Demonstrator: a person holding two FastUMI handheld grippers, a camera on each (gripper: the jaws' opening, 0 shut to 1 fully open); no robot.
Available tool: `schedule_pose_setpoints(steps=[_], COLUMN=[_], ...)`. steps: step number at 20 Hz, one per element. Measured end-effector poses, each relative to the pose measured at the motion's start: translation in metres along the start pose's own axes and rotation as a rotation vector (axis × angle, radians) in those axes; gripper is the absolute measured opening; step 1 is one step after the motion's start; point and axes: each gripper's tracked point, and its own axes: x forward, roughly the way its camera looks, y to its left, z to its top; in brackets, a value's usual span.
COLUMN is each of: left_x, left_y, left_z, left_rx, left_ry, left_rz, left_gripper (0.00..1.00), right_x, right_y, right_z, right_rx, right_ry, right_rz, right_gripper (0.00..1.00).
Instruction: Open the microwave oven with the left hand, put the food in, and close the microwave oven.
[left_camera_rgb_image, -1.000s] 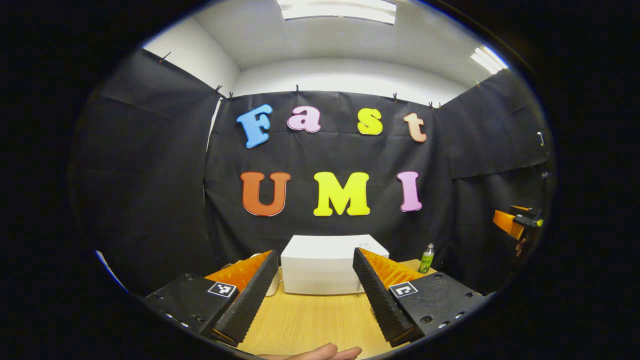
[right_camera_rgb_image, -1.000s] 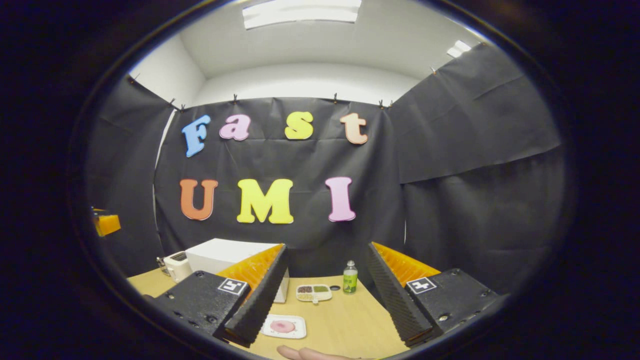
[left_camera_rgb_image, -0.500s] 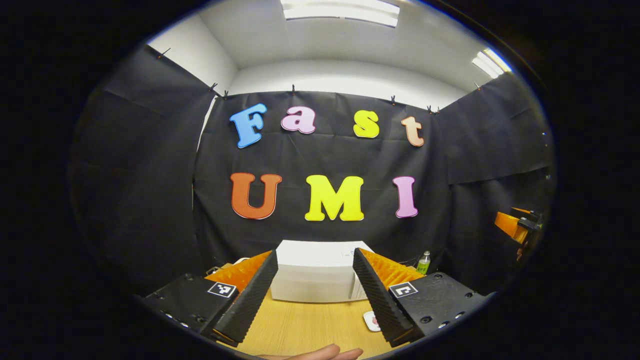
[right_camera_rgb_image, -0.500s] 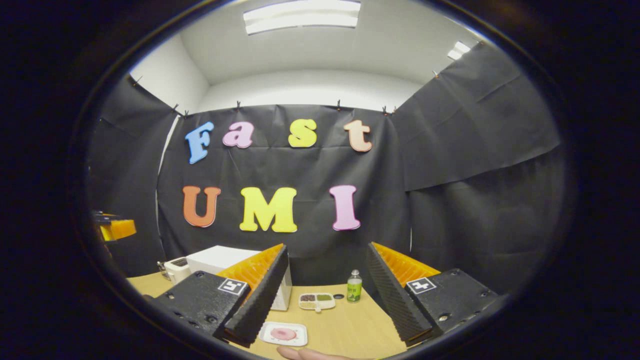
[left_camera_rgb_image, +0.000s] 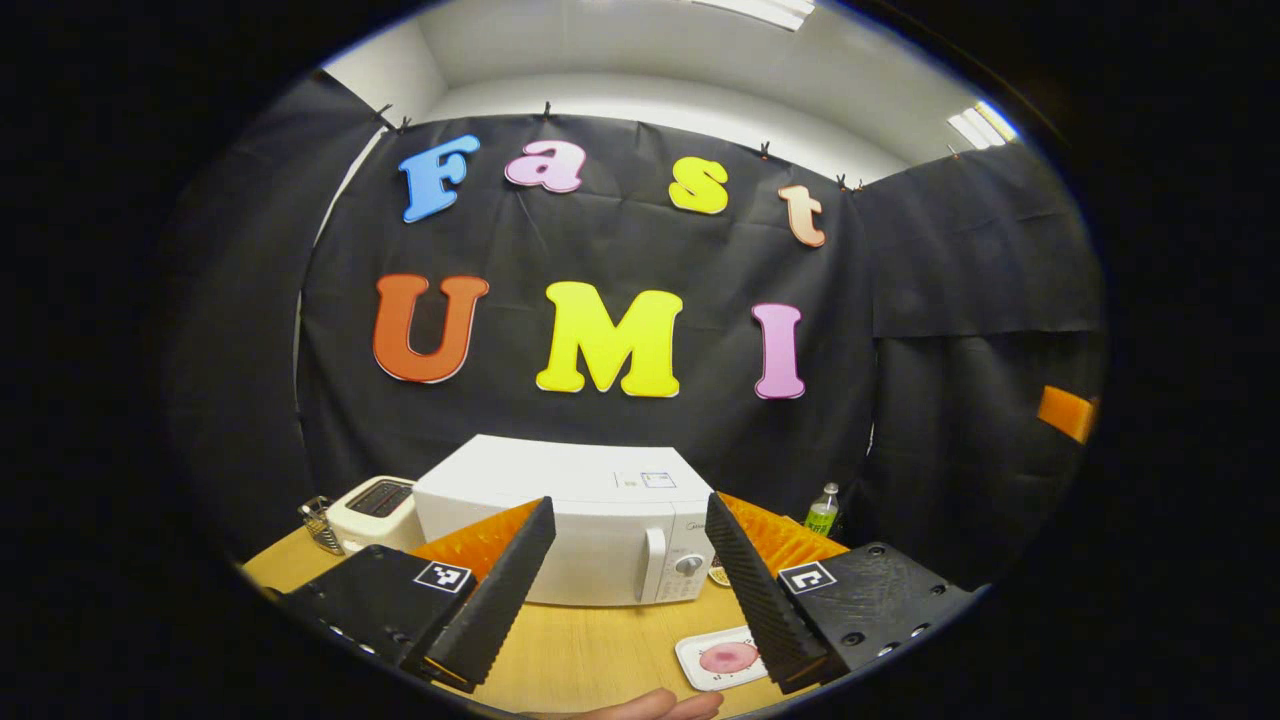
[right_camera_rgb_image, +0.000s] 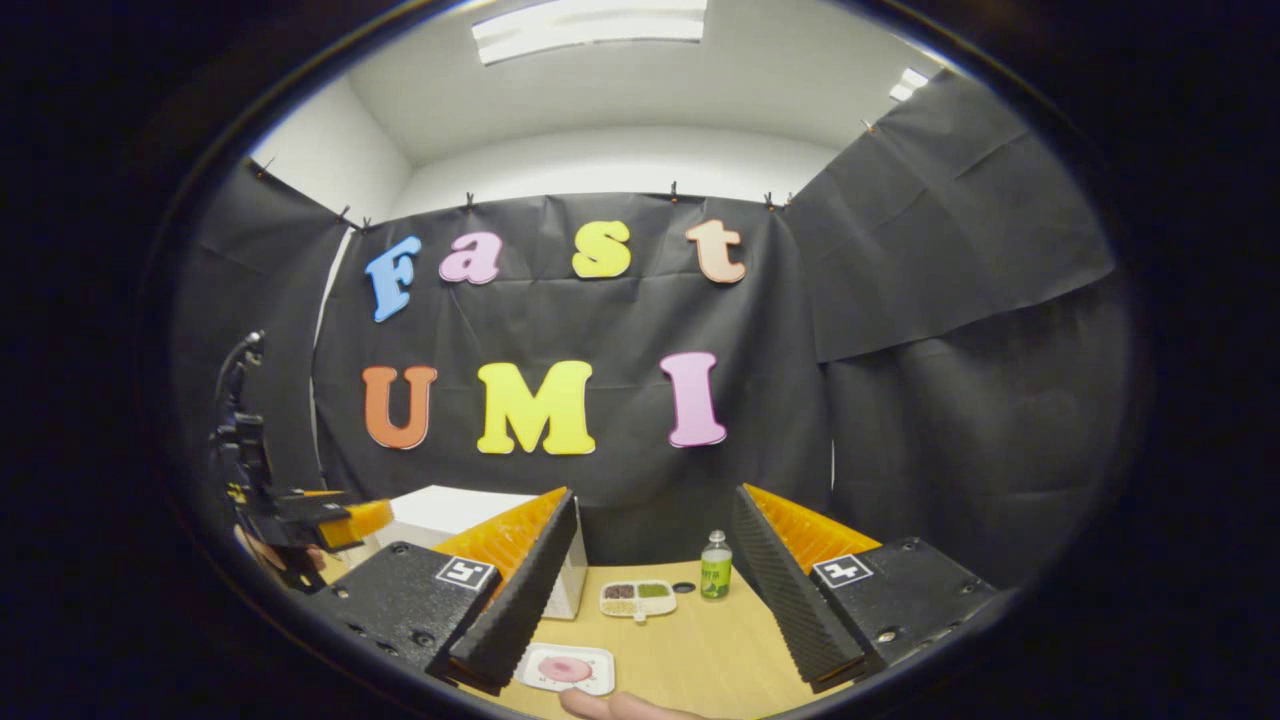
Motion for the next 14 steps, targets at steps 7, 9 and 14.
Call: schedule_pose_setpoints(steps=[7, 9, 14], left_x=[0.093, 0.111, 0.154], left_y=[-0.017, -0.023, -0.027], left_z=[-0.081, -0.103, -0.151], left_rx=[-0.034, -0.043, -0.051], left_ry=[0.027, 0.042, 0.072], left_rz=[-0.012, -0.025, -0.001], left_gripper=[0.95, 0.95, 0.96], right_x=[0.005, 0.007, 0.015], right_y=[-0.017, -0.025, -0.044], right_z=[-0.021, -0.025, -0.05], right_rx=[-0.007, -0.006, -0.011], right_ry=[0.03, 0.031, 0.07], right_rz=[-0.025, -0.038, -0.063], right_gripper=[1.0, 1.0, 1.0])
